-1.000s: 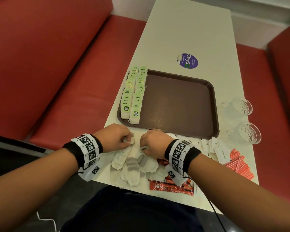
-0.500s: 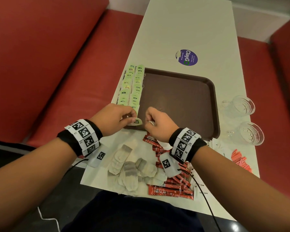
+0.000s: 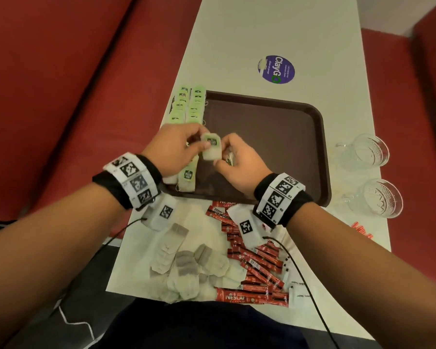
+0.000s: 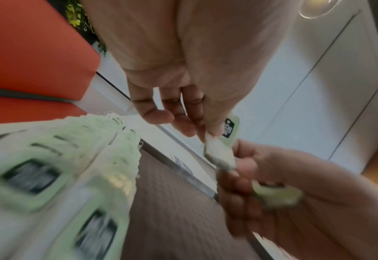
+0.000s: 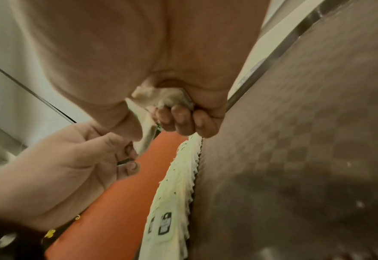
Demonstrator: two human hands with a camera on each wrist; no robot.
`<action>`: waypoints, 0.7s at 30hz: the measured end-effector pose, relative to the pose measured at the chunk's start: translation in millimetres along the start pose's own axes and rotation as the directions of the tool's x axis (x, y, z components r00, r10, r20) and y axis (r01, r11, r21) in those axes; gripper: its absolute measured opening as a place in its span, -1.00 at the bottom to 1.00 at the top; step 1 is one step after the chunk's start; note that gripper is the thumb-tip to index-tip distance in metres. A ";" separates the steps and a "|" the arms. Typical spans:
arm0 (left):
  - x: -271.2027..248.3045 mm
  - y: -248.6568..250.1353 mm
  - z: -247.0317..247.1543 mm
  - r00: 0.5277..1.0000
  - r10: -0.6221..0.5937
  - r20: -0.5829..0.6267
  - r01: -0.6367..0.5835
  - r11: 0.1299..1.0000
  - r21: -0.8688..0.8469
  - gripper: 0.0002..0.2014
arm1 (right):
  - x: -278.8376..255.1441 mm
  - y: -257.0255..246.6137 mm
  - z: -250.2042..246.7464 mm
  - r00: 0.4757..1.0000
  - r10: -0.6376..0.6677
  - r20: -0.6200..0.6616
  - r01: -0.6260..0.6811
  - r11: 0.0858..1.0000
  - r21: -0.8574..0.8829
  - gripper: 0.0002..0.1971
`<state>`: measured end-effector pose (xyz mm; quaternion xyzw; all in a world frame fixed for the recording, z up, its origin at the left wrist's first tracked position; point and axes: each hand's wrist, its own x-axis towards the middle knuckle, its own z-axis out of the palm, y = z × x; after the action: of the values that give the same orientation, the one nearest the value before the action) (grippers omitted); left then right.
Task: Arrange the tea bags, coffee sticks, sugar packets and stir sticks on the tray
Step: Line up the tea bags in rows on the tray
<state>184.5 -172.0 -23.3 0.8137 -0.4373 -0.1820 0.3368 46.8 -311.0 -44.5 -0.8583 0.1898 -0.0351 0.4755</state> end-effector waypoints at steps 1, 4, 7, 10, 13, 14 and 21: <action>14.7 -1.8 -1.9 0.999 -0.026 -0.032 0.027 1.000 0.016 -0.95 | 2.3 2.4 -2.6 1.000 0.024 0.009 -0.024 0.999 0.045 -0.69; 68.8 -12.7 -6.9 0.987 -0.120 -0.104 0.131 0.985 0.112 -0.99 | 9.4 7.9 -11.1 0.997 0.072 0.030 -0.074 0.992 0.098 -0.56; 120.7 -28.7 -4.6 0.977 -0.191 -0.098 0.208 0.957 0.202 -0.88 | 17.1 12.8 -19.3 0.993 0.099 0.057 -0.101 0.995 0.027 -0.63; 156.2 -38.7 -0.4 0.965 -0.251 -0.074 0.262 0.931 0.254 -0.78 | 22.3 14.6 -24.4 0.994 0.101 0.036 -0.098 0.992 -0.078 -0.79; 176.2 -43.3 5.7 0.958 -0.283 -0.045 0.284 0.915 0.288 -0.74 | 23.6 17.4 -26.5 0.995 0.097 -0.030 -0.099 0.991 -0.094 -0.84; 180.1 -44.8 8.1 0.956 -0.291 -0.032 0.286 0.908 0.306 -0.73 | 23.8 18.7 -26.9 0.994 0.103 -0.044 -0.107 0.991 -0.084 -0.86; 188.8 -54.9 12.6 0.940 -0.322 -0.115 0.342 0.872 0.350 -0.64 | 25.3 29.7 -25.5 0.986 0.144 -0.080 -0.141 0.989 0.044 -0.96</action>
<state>313.5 -313.0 -71.4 0.9294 -0.3082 -0.1311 0.1552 55.4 -354.7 -58.3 -0.8311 0.2695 -0.0401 0.4848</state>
